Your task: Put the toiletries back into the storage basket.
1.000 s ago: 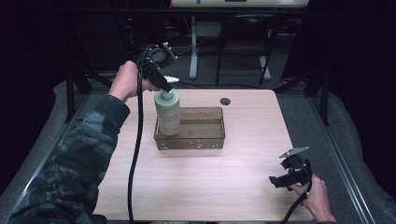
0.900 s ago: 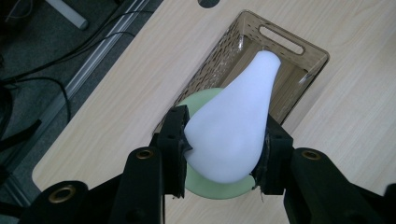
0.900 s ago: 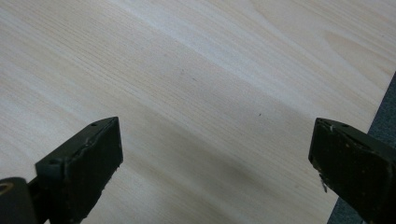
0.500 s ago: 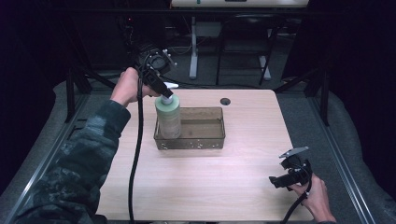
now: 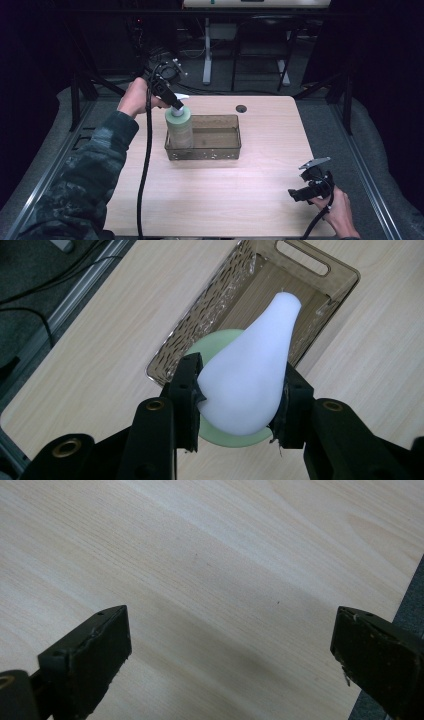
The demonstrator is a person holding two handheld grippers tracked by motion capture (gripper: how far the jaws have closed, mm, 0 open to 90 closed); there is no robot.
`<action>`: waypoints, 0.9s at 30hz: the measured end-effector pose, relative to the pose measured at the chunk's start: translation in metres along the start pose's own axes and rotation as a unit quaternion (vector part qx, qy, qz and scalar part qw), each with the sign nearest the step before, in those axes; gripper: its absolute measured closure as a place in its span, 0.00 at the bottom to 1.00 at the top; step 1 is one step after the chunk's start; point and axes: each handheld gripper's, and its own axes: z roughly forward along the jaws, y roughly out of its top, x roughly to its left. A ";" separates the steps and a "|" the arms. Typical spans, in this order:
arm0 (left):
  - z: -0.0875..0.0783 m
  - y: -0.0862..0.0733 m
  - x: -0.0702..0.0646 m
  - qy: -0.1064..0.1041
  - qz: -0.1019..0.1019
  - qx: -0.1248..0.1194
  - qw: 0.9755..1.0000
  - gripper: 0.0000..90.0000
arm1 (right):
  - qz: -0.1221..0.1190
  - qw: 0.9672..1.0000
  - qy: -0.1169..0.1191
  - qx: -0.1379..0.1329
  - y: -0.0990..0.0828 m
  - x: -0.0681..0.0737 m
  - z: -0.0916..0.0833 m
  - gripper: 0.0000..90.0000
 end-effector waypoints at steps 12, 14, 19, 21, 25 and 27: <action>0.003 -0.005 0.004 -0.004 -0.009 0.014 1.000 0.68 | 0.000 1.000 0.000 0.000 0.000 0.000 0.000 0.03; 0.004 -0.006 0.004 -0.005 -0.009 0.015 1.000 0.68 | -0.003 1.000 -0.002 0.000 0.000 0.000 0.000 0.03; 0.009 -0.008 0.003 -0.011 -0.005 0.028 1.000 0.68 | 0.000 1.000 0.000 -0.001 0.000 0.000 -0.001 0.03; 0.009 -0.008 0.004 -0.010 -0.005 0.030 1.000 0.68 | 0.000 1.000 0.000 -0.001 0.000 0.000 -0.001 0.03; 0.009 -0.009 0.005 -0.011 -0.006 0.032 0.999 0.68 | 0.000 1.000 0.001 -0.001 0.000 0.000 0.000 0.03; 0.009 -0.010 0.006 -0.010 -0.012 0.030 0.999 0.68 | 0.000 1.000 0.000 -0.001 0.000 0.000 -0.001 0.03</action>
